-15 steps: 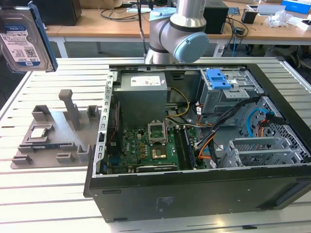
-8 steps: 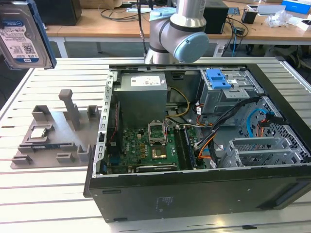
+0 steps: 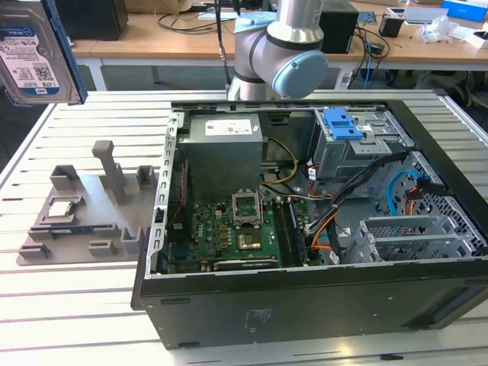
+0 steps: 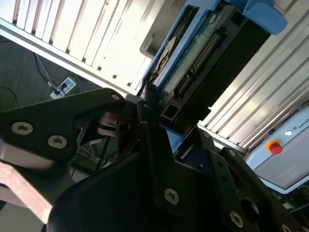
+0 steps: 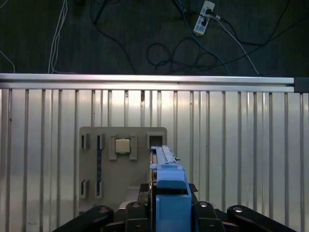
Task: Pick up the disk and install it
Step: 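Pick up the disk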
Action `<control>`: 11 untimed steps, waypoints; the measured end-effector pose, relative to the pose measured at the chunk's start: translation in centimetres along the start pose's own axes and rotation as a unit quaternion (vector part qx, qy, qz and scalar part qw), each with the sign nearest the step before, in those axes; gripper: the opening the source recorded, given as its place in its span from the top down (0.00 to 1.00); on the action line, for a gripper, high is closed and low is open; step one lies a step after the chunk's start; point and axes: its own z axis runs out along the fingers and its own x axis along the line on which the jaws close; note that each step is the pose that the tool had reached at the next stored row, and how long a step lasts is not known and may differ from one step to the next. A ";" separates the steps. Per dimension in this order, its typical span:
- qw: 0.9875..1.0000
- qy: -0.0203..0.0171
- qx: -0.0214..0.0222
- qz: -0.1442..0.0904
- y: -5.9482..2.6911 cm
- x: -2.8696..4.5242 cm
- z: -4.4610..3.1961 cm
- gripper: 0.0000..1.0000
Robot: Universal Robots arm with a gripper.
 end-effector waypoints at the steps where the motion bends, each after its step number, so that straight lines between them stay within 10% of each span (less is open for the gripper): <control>1: 1.000 0.000 0.000 0.000 0.01 0.00 -0.15 0.63; 11: 1.000 0.000 0.000 0.000 0.05 -0.02 -1.15 0.63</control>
